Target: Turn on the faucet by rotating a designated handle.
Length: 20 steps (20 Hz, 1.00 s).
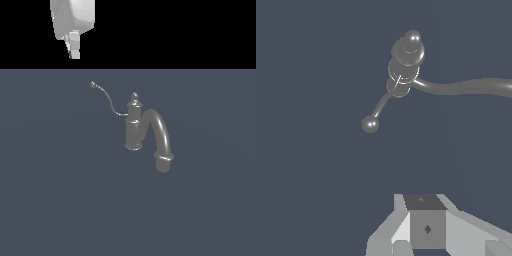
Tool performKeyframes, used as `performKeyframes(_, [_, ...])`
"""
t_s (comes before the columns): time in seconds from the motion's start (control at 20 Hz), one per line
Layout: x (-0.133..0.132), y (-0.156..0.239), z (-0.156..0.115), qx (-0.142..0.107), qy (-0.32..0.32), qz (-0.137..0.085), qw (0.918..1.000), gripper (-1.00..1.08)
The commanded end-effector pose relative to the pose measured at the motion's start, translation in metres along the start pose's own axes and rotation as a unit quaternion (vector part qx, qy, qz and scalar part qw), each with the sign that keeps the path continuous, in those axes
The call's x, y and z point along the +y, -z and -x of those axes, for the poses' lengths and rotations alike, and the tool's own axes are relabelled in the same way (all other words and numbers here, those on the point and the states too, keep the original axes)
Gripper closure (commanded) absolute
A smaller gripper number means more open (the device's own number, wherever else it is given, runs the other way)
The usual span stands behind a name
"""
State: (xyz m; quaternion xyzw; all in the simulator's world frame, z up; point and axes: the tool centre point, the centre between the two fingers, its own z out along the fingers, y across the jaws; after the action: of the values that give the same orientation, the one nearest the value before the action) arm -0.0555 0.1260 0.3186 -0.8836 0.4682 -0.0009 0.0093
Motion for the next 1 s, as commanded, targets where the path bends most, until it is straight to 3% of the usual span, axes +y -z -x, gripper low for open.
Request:
performKeyframes(0.0, [-0.011, -0.010, -0.007, 0.001, -0.026, 0.000, 0.9997, 1.08])
performKeyframes(0.95, [-0.068, -0.072, -0.073, 0.006, -0.195, 0.007, 0.9808, 1.08])
